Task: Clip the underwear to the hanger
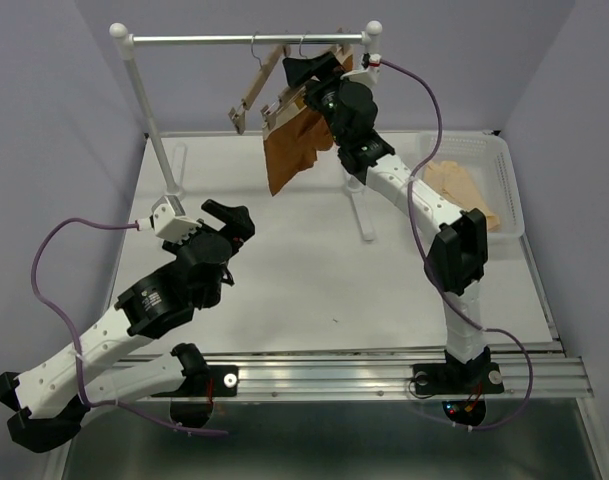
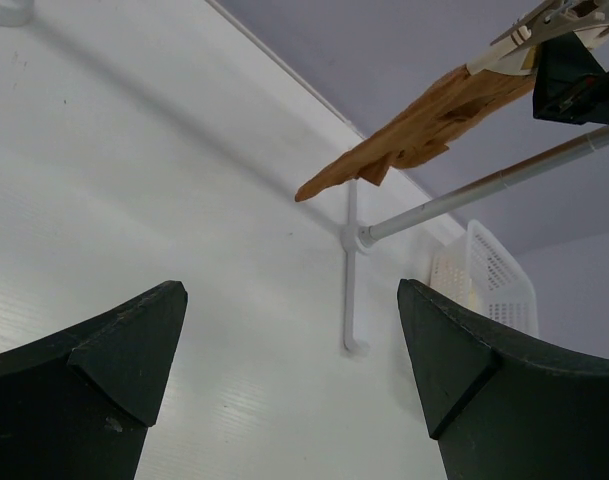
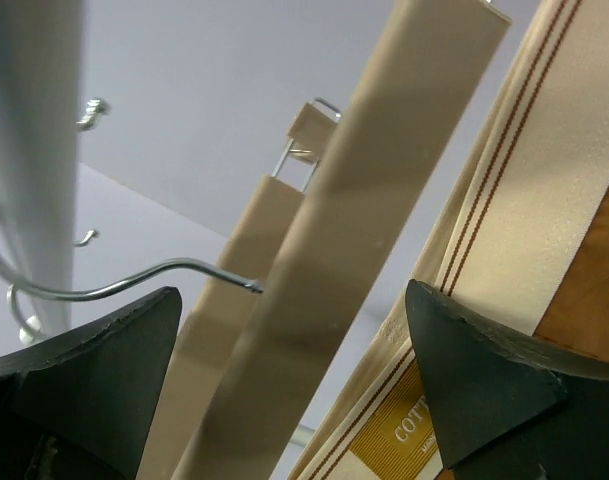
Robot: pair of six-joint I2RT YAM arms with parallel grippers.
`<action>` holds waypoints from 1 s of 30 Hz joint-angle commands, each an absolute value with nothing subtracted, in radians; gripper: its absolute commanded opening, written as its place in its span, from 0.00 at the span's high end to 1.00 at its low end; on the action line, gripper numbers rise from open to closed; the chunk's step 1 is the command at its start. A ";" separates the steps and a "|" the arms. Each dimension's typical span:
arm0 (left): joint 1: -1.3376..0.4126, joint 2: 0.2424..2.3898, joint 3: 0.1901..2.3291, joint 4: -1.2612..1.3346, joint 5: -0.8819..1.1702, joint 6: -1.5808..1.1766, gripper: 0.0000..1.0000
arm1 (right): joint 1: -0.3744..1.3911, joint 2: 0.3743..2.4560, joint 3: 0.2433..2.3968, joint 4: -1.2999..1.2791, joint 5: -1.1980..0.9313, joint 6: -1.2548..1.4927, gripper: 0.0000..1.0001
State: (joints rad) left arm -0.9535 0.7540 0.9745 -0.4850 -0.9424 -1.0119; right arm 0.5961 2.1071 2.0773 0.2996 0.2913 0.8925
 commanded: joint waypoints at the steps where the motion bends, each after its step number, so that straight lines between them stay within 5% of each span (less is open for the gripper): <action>1: -0.948 0.752 0.980 -0.465 -0.974 -1.011 0.01 | 0.589 1.994 2.022 0.336 0.255 0.841 0.00; 18: -0.923 0.779 0.971 -0.465 -0.911 -1.008 0.01 | 0.589 1.681 1.671 0.266 0.137 0.680 0.00; 25: -0.801 0.773 0.878 -0.399 -0.735 -0.979 0.01 | 0.589 1.487 1.482 -0.090 0.135 0.508 0.00; 30: -0.648 0.785 0.816 -0.318 -0.529 -0.907 0.01 | 0.589 1.298 1.160 -0.136 0.230 0.537 0.00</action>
